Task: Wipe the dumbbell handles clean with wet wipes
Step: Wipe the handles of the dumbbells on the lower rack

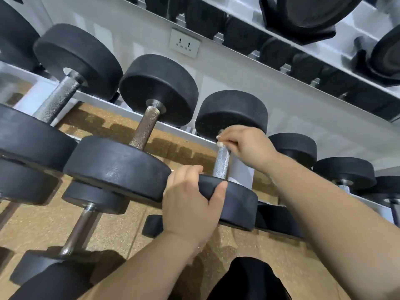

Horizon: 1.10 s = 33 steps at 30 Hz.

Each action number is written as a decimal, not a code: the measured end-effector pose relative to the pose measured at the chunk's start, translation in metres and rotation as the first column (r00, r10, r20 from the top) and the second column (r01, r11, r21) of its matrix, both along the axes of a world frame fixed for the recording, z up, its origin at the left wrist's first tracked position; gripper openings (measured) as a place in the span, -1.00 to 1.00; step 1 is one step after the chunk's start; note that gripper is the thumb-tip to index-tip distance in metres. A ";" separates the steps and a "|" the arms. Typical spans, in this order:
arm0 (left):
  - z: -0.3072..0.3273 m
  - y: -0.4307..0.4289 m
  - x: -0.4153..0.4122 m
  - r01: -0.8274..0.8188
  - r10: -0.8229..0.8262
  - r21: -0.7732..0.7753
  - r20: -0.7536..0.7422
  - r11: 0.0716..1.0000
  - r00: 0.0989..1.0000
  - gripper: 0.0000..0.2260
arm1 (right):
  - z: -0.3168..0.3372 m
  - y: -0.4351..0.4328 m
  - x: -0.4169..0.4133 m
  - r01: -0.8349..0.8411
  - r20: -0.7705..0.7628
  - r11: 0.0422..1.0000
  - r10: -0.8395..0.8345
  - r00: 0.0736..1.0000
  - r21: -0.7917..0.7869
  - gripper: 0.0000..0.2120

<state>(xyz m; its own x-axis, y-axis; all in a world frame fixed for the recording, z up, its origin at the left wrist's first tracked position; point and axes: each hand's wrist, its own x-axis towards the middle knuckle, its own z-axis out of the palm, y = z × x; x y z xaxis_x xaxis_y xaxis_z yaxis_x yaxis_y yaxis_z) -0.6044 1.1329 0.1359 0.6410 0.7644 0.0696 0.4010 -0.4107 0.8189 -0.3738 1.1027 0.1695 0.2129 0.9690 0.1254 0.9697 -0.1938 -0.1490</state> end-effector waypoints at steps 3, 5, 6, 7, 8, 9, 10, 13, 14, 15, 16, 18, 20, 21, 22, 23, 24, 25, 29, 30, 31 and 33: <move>0.000 0.000 0.000 0.003 -0.003 -0.005 -0.015 1.000 1.000 -0.42 | -0.005 -0.017 -0.013 -0.012 -0.157 1.000 0.016 0.987 0.025 -0.85; -0.001 -0.001 0.001 0.002 -0.002 0.003 -0.015 1.000 1.000 -0.43 | -0.007 -0.034 -0.030 -0.083 -0.308 0.996 0.069 0.949 -0.032 -0.85; -0.002 -0.001 0.001 0.001 -0.001 0.005 -0.014 1.000 1.000 -0.42 | -0.008 -0.037 -0.034 -0.118 -0.348 0.991 0.091 0.933 -0.058 -0.87; -0.002 -0.001 0.001 0.001 -0.001 0.009 -0.012 1.000 1.000 -0.42 | -0.008 -0.035 -0.033 -0.136 -0.361 0.988 0.101 0.927 -0.074 -0.88; -0.003 -0.001 0.001 0.001 -0.001 0.016 -0.007 1.000 1.000 -0.42 | -0.009 -0.028 -0.028 -0.134 -0.349 0.988 0.102 0.931 -0.070 -0.90; -0.004 -0.002 0.002 0.001 -0.001 0.023 -0.002 1.000 1.000 -0.43 | -0.009 -0.020 -0.020 -0.120 -0.311 0.992 0.101 0.945 -0.042 -0.90; -0.005 -0.002 0.001 0.000 0.000 0.028 0.004 1.000 1.000 -0.43 | -0.011 -0.012 -0.012 -0.095 -0.251 0.996 0.091 0.964 -0.004 -0.89; -0.005 -0.002 0.002 -0.009 0.009 0.032 0.014 0.999 1.000 -0.46 | -0.015 -0.004 0.000 0.023 -0.204 0.996 -0.004 0.979 0.090 -0.91; -0.005 -0.002 0.002 -0.012 0.011 0.035 0.018 0.999 1.000 -0.47 | -0.017 -0.009 -0.002 0.040 -0.229 0.993 -0.014 0.973 0.109 -0.93; -0.005 -0.002 0.002 -0.014 0.013 0.038 0.025 0.999 1.000 -0.49 | -0.018 -0.017 -0.007 0.038 -0.269 0.993 -0.006 0.963 0.115 -0.95; -0.005 -0.003 0.002 -0.017 0.016 0.037 0.036 0.999 0.999 -0.50 | -0.019 -0.027 -0.013 0.025 -0.324 0.994 0.012 0.946 0.109 -0.97; -0.004 -0.003 0.003 -0.030 0.029 0.027 0.054 0.999 0.998 -0.52 | -0.020 -0.042 -0.023 -0.009 -0.427 0.997 0.042 0.903 0.080 -0.98; -0.005 -0.004 0.003 -0.039 0.037 0.029 0.060 0.999 0.998 -0.54 | -0.021 -0.043 -0.024 -0.024 -0.462 0.998 0.048 0.886 0.058 -0.96; -0.005 -0.005 0.003 -0.038 0.036 0.031 0.059 0.999 0.998 -0.55 | -0.021 -0.038 -0.022 -0.022 -0.454 0.997 0.051 0.889 0.068 -0.95; -0.006 -0.005 0.003 -0.036 0.034 0.034 0.058 0.999 0.998 -0.56 | -0.022 -0.031 -0.018 -0.010 -0.442 0.995 0.051 0.896 0.094 -0.94; -0.007 -0.005 0.003 -0.035 0.032 0.039 0.059 0.999 0.998 -0.56 | -0.023 -0.023 -0.014 0.020 -0.430 0.992 0.037 0.902 0.127 -0.92; -0.007 -0.005 0.003 -0.036 0.033 0.045 0.062 0.998 0.998 -0.56 | -0.024 -0.016 -0.011 0.061 -0.425 0.986 0.011 0.905 0.156 -0.91; -0.008 -0.004 0.003 -0.038 0.035 0.052 0.064 0.998 0.997 -0.56 | -0.024 -0.011 -0.010 0.102 -0.428 0.979 -0.017 0.904 0.175 -0.91; -0.011 -0.004 0.003 -0.040 0.036 0.075 0.063 0.996 0.997 -0.56 | -0.025 -0.029 -0.020 0.067 -0.530 0.990 0.010 0.848 0.125 -0.94; -0.011 -0.004 0.004 -0.043 0.038 0.081 0.065 0.996 0.997 -0.56 | -0.025 -0.037 -0.025 0.032 -0.567 0.997 0.013 0.823 0.068 -0.95; -0.011 -0.004 0.004 -0.048 0.042 0.089 0.071 0.995 0.997 -0.57 | -0.024 -0.042 -0.028 0.004 -0.596 1.000 0.006 0.803 0.015 -0.94; -0.011 -0.004 0.004 -0.054 0.045 0.105 0.092 0.993 0.995 -0.59 | -0.023 -0.040 -0.028 -0.011 -0.587 1.000 0.006 0.810 -0.004 -0.88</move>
<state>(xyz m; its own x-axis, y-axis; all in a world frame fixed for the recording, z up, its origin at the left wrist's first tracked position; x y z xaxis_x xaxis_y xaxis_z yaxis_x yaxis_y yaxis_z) -0.6001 1.1290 0.1247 0.5900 0.7801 0.2083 0.3500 -0.4795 0.8048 -0.4014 1.0629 0.1465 0.2356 0.9715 -0.0272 0.6999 -0.1890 -0.6888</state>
